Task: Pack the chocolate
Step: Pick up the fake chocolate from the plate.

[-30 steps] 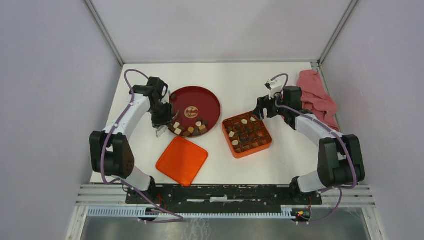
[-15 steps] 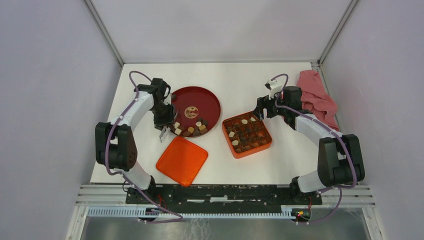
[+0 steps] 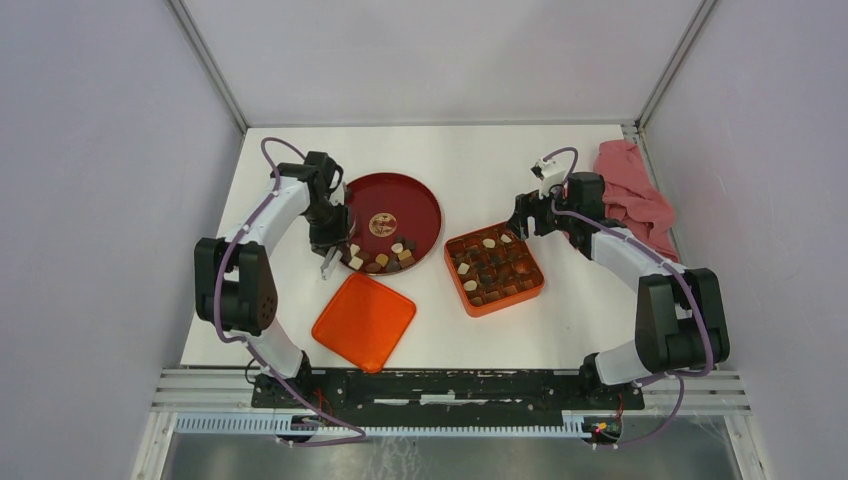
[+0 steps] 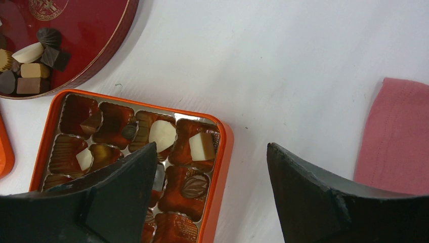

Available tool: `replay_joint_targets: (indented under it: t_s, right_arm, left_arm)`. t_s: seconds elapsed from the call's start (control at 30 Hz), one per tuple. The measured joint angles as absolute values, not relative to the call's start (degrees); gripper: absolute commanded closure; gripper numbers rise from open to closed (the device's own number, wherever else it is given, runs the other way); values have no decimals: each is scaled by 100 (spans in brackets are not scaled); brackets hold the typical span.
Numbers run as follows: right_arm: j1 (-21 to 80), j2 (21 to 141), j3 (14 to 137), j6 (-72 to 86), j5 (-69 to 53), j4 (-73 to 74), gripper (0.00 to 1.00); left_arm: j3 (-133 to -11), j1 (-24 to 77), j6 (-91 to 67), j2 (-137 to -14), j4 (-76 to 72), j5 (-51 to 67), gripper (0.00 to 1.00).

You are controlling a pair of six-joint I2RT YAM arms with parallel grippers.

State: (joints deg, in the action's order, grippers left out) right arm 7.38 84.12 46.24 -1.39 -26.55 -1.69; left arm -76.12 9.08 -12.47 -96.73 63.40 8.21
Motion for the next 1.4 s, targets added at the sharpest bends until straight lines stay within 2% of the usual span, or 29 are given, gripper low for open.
replay_joint_targets:
  t_s: [0.33, 0.7, 0.77, 0.87, 0.97, 1.03, 1.4]
  right_arm:
    - [738, 8434, 4624, -137, -2676, -169, 15]
    - [738, 8434, 4624, -134, -2694, -169, 15]
    - [738, 8434, 4624, -134, -2694, -169, 15]
    - [738, 8434, 4624, -134, -2694, -169, 15]
    - [733, 8434, 4624, -134, -2694, -169, 15]
    - [731, 8434, 4624, -134, -2694, -169, 15]
    - [731, 8434, 4624, -134, -2696, -169, 15]
  left_arm:
    - [-7612, 910, -1240, -9625, 6632, 718, 51]
    - [-7575, 910, -1236, -9520, 6713, 718, 54]
    - [-7542, 910, -1236, -9520, 6716, 720, 57]
    - [-7535, 910, -1236, -9520, 6713, 720, 71]
    - [-7535, 910, -1236, -9520, 6713, 725, 91]
    - [-7535, 910, -1236, -9520, 6713, 735, 98]
    - [-7625, 910, -1236, -9386, 6648, 882, 98]
